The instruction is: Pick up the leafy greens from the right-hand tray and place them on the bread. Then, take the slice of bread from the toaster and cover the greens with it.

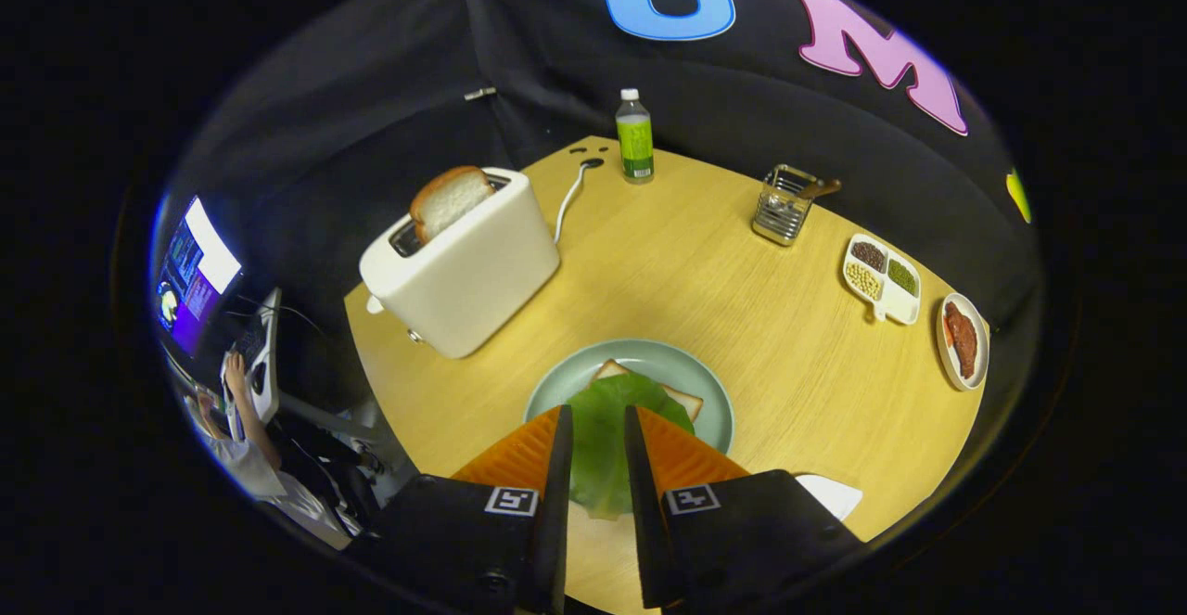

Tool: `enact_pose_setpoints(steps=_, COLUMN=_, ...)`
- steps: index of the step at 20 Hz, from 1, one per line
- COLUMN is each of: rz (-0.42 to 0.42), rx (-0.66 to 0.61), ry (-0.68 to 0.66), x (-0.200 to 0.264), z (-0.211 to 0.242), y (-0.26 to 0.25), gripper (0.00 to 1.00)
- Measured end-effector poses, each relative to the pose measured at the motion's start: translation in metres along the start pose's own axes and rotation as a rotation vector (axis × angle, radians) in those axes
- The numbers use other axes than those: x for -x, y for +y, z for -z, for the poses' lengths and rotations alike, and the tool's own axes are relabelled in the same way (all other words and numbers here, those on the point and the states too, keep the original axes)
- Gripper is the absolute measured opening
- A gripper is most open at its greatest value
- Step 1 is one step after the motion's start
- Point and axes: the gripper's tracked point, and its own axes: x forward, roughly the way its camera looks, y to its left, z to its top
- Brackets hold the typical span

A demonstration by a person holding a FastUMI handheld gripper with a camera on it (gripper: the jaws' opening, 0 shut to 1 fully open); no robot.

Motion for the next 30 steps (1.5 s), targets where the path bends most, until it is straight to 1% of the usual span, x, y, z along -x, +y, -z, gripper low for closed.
enact_pose_setpoints(steps=5, rz=-0.073, rx=-0.003, ry=-0.193, x=0.044, z=-0.069, y=0.042, gripper=0.35)
enact_pose_setpoints(steps=7, rz=-0.103, rx=0.035, ry=-0.258, x=0.06, z=-0.097, y=0.061, gripper=0.35)
enact_pose_setpoints(steps=11, rz=-0.156, rx=0.105, ry=-0.331, x=0.077, z=-0.144, y=0.107, gripper=0.35)
enact_pose_setpoints(steps=14, rz=-0.199, rx=0.093, ry=-0.352, x=0.072, z=-0.166, y=0.138, gripper=0.35)
enact_pose_setpoints(steps=18, rz=-0.188, rx=0.027, ry=-0.344, x=0.048, z=-0.185, y=0.153, gripper=0.35)
enact_pose_setpoints(steps=22, rz=-0.204, rx=-0.059, ry=-0.312, x=0.019, z=-0.188, y=0.161, gripper=0.46)
enact_pose_setpoints(steps=23, rz=-0.214, rx=-0.082, ry=-0.297, x=0.012, z=-0.187, y=0.165, gripper=0.51)
enact_pose_setpoints(steps=24, rz=-0.22, rx=-0.105, ry=-0.281, x=0.004, z=-0.187, y=0.167, gripper=0.55)
enact_pose_setpoints(steps=25, rz=-0.214, rx=-0.128, ry=-0.261, x=-0.003, z=-0.185, y=0.167, gripper=0.58)
enact_pose_setpoints(steps=27, rz=-0.192, rx=-0.191, ry=-0.213, x=-0.021, z=-0.18, y=0.163, gripper=0.7)
enact_pose_setpoints(steps=30, rz=-0.148, rx=-0.343, ry=-0.117, x=-0.053, z=-0.172, y=0.159, gripper=0.72)
